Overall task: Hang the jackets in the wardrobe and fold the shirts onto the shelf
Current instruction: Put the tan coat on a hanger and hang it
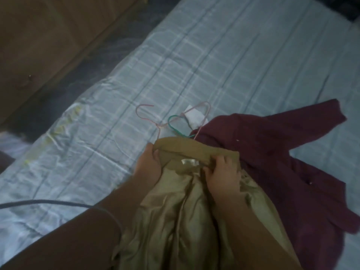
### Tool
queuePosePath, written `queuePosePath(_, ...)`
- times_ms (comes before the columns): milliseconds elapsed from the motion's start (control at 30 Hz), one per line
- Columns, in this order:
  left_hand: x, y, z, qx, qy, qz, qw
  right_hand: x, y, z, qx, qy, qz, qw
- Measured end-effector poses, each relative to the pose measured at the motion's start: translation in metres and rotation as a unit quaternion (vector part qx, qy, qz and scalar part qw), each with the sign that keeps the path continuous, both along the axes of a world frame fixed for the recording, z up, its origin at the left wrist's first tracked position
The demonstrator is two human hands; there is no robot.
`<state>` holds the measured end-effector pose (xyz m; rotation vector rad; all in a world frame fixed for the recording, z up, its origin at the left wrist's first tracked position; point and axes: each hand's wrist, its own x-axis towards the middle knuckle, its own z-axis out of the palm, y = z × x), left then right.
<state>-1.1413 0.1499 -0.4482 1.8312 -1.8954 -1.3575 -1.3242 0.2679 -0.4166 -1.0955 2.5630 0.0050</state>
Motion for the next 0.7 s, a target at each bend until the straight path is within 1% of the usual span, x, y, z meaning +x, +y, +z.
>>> queuePosePath(33,0.008,0.002,-0.002,-0.003,0.001,-0.003,1.000,0.007,0.015,-0.009,0.043,-0.035,0.012,0.998)
queuePosePath(67,0.016,0.005,-0.001,-0.013,0.009,-0.013,1.000,0.016,0.029,-0.015,0.061,-0.060,0.028,0.996)
queuePosePath(167,0.036,0.019,0.009,-0.051,0.037,-0.068,0.996,0.037,0.063,-0.012,0.054,-0.072,0.037,0.995)
queuePosePath(200,0.041,0.022,0.014,-0.056,0.039,-0.085,0.994,0.041,0.069,-0.007,0.042,-0.069,0.027,0.996)
queuePosePath(267,0.049,0.027,0.027,-0.039,0.043,-0.111,0.992,0.047,0.079,0.010,0.000,-0.056,0.005,0.998)
queuePosePath(367,0.063,0.029,0.058,-0.030,0.042,-0.143,0.988,0.051,0.093,0.044,-0.099,-0.034,-0.025,0.994)
queuePosePath(467,0.078,0.030,0.103,-0.080,0.050,-0.177,0.980,0.060,0.109,0.088,-0.192,-0.015,-0.031,0.981)
queuePosePath(533,0.090,0.034,0.137,-0.120,0.061,-0.203,0.970,0.072,0.124,0.118,-0.234,-0.009,-0.026,0.972)
queuePosePath(600,0.103,0.043,0.170,-0.155,0.076,-0.226,0.959,0.090,0.145,0.141,-0.255,-0.010,-0.019,0.967)
queuePosePath(700,0.130,0.068,0.212,-0.156,0.105,-0.246,0.951,0.130,0.183,0.161,-0.225,-0.035,-0.011,0.974)
